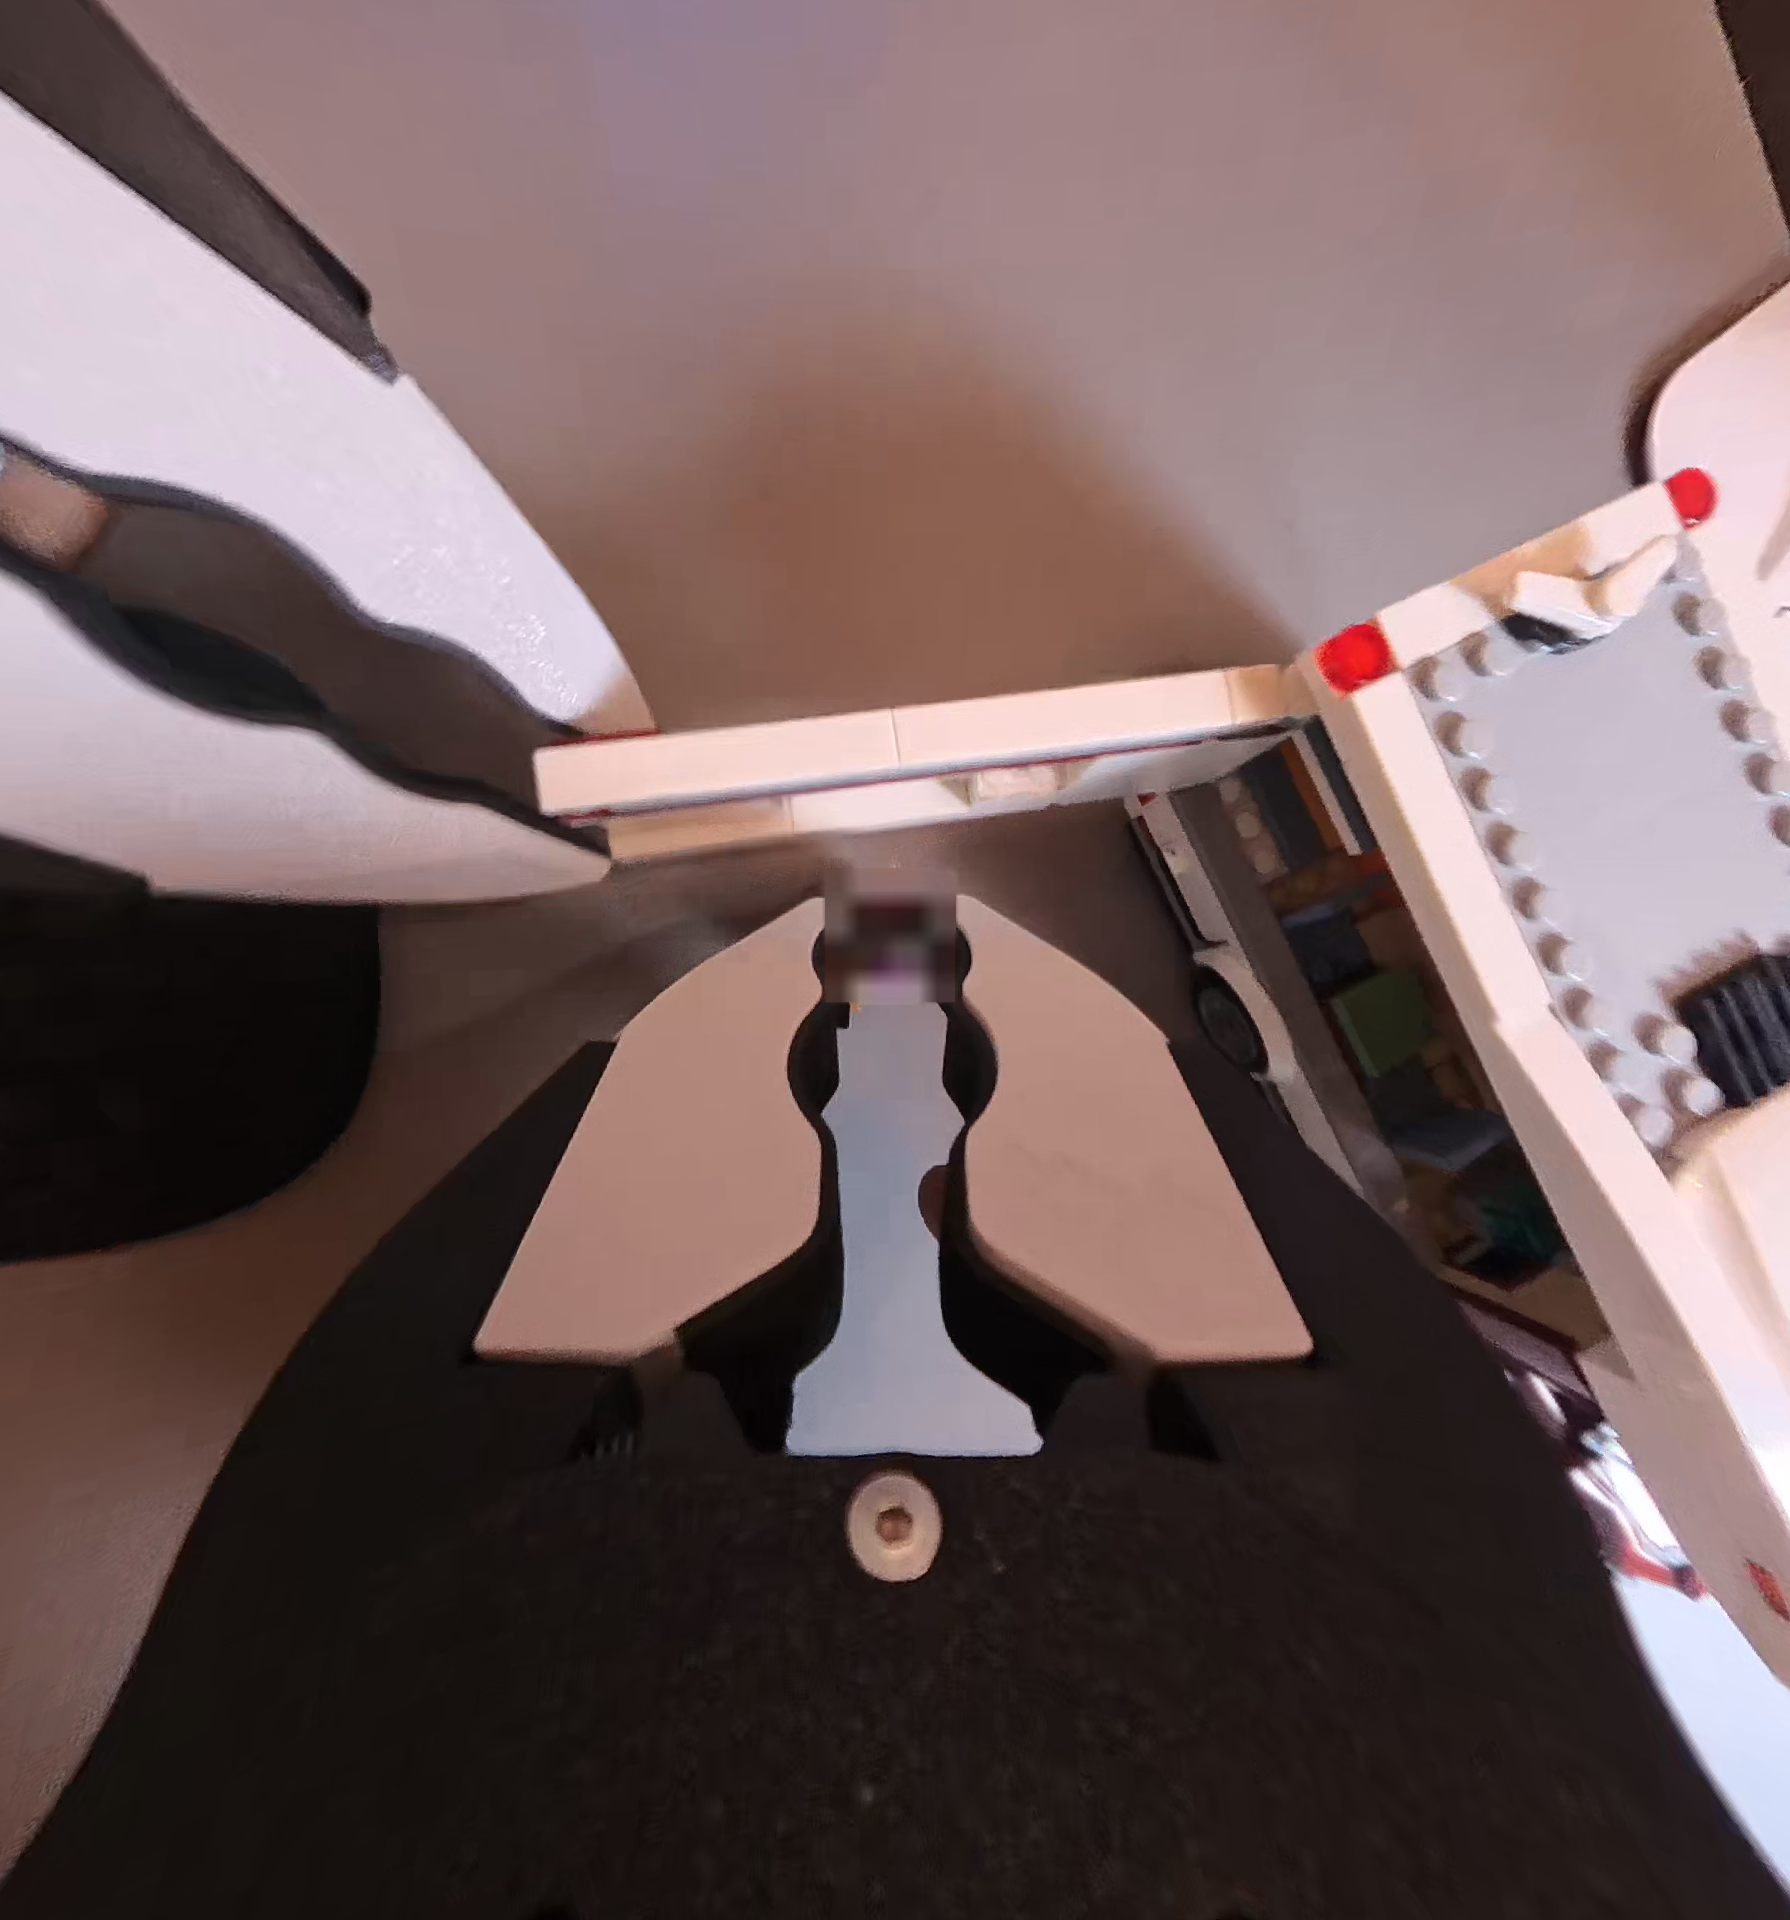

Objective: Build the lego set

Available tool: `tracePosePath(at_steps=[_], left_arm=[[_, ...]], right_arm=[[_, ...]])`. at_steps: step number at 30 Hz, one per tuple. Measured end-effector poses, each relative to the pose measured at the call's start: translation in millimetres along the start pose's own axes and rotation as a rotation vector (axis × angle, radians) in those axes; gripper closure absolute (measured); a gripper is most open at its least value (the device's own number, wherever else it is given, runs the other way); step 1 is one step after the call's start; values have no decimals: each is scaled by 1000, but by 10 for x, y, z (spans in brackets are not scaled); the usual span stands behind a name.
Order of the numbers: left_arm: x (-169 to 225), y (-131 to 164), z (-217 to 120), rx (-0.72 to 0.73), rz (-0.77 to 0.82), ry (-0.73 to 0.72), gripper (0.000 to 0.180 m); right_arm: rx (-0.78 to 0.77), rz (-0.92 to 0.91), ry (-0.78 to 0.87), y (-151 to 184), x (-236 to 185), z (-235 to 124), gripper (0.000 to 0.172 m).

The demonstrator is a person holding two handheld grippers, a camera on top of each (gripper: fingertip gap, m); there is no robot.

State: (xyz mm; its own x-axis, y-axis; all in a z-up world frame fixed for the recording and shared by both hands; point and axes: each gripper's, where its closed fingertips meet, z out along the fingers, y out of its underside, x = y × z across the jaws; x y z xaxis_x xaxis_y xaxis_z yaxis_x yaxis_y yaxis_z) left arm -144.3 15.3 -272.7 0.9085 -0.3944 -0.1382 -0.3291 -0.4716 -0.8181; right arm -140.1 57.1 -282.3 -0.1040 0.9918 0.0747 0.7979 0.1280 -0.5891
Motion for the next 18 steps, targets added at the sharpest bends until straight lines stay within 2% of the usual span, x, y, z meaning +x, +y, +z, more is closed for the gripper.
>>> tracePosePath(at_steps=[5, 8, 11, 14, 18], left_arm=[[-1, 1, 9, 0, 3, -9, 167], [-2, -1, 14, 0, 8, -13, 167], [2, 1, 27, 4, 8, -10, 167], [18, 7, 47, -1, 10, -7, 167], [47, -2, 75, -2, 26, -4, 167]], right_arm=[[16, -105, -73, 141, 103, -605, 157], [3, -209, -101, 427, 283, -995, 157], [-15, -170, -124, 737, 512, -1298, 158], [-40, -133, -107, 1022, 746, -1478, 158], [-65, -114, -102, 1253, 894, -1499, 157]])
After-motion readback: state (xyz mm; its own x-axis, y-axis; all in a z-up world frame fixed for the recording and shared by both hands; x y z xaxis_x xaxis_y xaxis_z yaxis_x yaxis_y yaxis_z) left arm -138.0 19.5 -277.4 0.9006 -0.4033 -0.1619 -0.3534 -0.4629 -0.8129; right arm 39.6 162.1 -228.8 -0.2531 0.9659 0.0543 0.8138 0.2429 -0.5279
